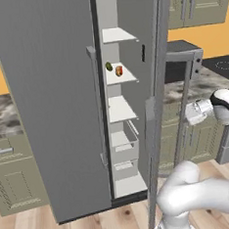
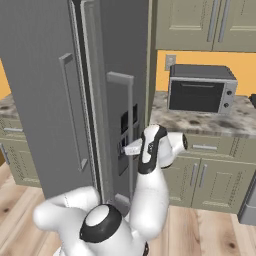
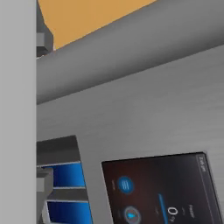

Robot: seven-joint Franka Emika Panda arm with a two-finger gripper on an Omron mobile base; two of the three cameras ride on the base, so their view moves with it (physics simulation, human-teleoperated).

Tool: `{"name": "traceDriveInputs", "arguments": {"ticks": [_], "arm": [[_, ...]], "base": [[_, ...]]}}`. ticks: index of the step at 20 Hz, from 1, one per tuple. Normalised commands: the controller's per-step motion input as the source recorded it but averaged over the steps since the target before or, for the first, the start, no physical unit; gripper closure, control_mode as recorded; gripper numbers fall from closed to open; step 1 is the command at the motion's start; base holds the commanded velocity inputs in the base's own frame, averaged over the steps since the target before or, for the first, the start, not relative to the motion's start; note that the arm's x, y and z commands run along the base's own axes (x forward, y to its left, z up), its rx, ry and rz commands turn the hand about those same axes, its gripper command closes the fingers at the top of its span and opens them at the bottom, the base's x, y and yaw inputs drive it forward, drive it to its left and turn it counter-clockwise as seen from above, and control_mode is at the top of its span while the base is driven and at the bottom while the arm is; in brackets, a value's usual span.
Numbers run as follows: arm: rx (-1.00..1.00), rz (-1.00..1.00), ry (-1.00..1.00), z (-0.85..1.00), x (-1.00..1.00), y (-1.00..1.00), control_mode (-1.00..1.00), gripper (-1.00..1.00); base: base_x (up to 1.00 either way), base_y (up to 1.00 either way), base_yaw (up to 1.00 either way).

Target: Store the hot dog in the freezer for long-term storage. Close the freezer door after placing the cooked food.

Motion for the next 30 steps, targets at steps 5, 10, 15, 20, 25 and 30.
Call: {"name": "traceDriveInputs", "arguments": {"ticks": [5, 10, 15, 20, 25, 30], "arm": [[-0.05, -0.45, 0.02, 0.00, 0.00, 0.81, -1.00, -1.00], [-0.06, -0.48, 0.04, 0.00, 0.02, 0.76, -1.00, -1.00], [-0.09, -0.35, 0.03, 0.01, 0.15, 0.76, -1.00, -1.00], [-0.13, -0.17, 0.07, 0.17, 0.29, 0.65, -1.00, -1.00], [-0.13, -0.07, 0.11, 0.26, 0.34, 0.30, -1.00, -1.00], [-0.12, -0.06, 0.21, 0.37, 0.43, 0.21, -1.00, -1.00]], "base": [[0.00, 0.00, 0.00], [0.00, 0.00, 0.00], [0.00, 0.00, 0.00], [0.00, 0.00, 0.00], [0.00, 0.00, 0.00], [0.00, 0.00, 0.00]]}}
